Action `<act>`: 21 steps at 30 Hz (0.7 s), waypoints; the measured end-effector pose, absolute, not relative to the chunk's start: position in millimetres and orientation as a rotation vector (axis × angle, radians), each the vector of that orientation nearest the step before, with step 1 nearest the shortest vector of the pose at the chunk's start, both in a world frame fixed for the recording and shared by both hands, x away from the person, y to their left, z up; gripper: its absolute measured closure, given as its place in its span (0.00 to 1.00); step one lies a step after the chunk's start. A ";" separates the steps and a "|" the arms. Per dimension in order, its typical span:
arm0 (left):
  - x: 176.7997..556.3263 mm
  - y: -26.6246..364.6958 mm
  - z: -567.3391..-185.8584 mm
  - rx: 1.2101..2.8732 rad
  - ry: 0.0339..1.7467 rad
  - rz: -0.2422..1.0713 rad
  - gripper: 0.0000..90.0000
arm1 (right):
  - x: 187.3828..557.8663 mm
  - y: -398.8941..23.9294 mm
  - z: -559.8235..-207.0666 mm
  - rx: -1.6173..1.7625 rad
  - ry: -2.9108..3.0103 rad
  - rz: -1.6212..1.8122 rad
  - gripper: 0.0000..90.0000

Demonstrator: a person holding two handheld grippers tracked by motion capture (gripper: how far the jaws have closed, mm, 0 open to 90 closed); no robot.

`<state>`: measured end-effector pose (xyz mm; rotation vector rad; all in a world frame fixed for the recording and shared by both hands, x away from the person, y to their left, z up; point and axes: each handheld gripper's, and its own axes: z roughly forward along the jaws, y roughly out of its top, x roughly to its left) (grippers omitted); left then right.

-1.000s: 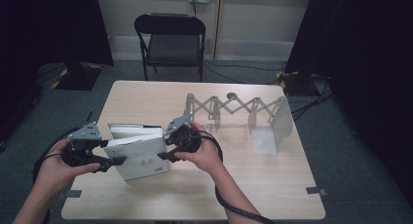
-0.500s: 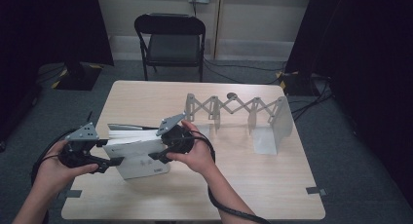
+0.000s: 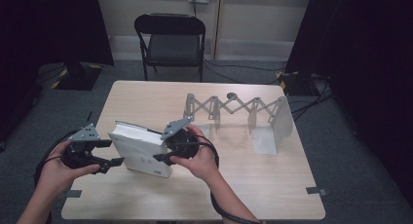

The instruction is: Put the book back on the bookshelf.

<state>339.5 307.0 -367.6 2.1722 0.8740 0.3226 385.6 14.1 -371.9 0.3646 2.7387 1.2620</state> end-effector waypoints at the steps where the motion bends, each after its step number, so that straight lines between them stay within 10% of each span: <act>1: 339.9 306.2 -368.0 2.172 0.869 0.327 0.22 | 384.9 11.8 -371.6 0.371 2.740 1.258 0.58; 21: 343.0 305.5 -392.5 2.173 0.879 0.265 0.20 | 388.3 9.3 -365.4 0.463 2.734 1.265 0.38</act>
